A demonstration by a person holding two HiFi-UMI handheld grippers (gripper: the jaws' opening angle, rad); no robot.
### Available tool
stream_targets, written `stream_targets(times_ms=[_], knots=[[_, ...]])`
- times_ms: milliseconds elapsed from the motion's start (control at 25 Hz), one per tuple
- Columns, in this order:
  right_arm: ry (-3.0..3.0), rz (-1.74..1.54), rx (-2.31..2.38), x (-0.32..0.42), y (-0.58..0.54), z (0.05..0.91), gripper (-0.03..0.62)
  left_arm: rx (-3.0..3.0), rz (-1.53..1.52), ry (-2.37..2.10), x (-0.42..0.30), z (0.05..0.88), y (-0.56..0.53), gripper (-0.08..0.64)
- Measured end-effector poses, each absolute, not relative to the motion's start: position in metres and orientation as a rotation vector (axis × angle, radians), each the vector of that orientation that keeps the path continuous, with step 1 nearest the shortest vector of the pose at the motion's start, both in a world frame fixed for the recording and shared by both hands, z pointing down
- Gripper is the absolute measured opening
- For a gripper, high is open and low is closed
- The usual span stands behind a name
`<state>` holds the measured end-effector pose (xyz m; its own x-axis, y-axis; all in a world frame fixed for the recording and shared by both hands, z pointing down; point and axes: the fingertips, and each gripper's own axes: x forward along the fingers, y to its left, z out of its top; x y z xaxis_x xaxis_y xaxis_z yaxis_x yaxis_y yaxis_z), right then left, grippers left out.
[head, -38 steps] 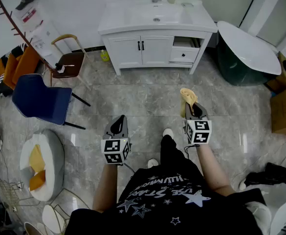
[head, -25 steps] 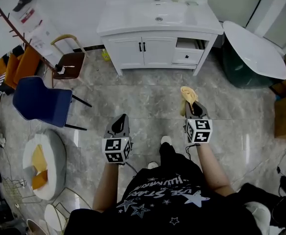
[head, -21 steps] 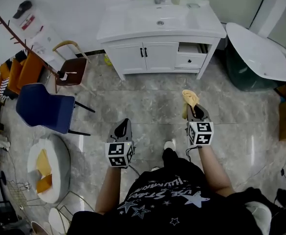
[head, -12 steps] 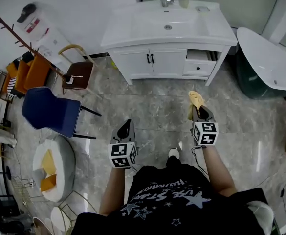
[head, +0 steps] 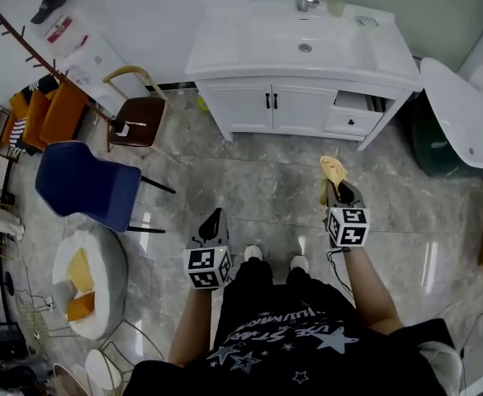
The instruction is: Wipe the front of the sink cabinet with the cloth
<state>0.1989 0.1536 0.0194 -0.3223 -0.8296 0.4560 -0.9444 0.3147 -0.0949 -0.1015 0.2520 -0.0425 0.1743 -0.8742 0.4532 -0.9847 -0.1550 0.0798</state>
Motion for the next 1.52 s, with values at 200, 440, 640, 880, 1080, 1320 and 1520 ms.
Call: stream_targets(times_ms=[200, 440, 640, 880, 1080, 1320, 1520], knots=[[-2.171, 0.528, 1.681, 0.165, 0.140, 0.013, 0.061, 2.165, 0.446, -1.638, -0.143, -0.031, 0.212, 0.015], [-2.062, 0.533, 1.798, 0.152, 0.122, 0.007, 0.061, 2.270, 0.490, -1.502, -0.169, -0.014, 0.156, 0.015], [-1.992, 0.550, 1.807, 0.162, 0.114, 0.028, 0.061, 2.268, 0.497, -1.433, -0.163, 0.011, 0.131, 0.015], [-1.990, 0.557, 1.743, 0.158, 0.069, 0.076, 0.061, 2.233, 0.542, -1.411, -0.154, 0.050, 0.099, 0.015], [-2.080, 0.471, 1.688, 0.144, -0.011, 0.138, 0.061, 2.187, 0.487, -1.448, -0.142, 0.105, 0.050, 0.015], [-2.261, 0.254, 1.602, 0.123, -0.109, 0.181, 0.061, 2.193, 0.456, -1.525, -0.127, 0.183, -0.032, 0.015], [-2.366, 0.185, 1.643, 0.117, -0.175, 0.208, 0.061, 2.204, 0.389, -1.659, -0.140, 0.223, -0.108, 0.015]])
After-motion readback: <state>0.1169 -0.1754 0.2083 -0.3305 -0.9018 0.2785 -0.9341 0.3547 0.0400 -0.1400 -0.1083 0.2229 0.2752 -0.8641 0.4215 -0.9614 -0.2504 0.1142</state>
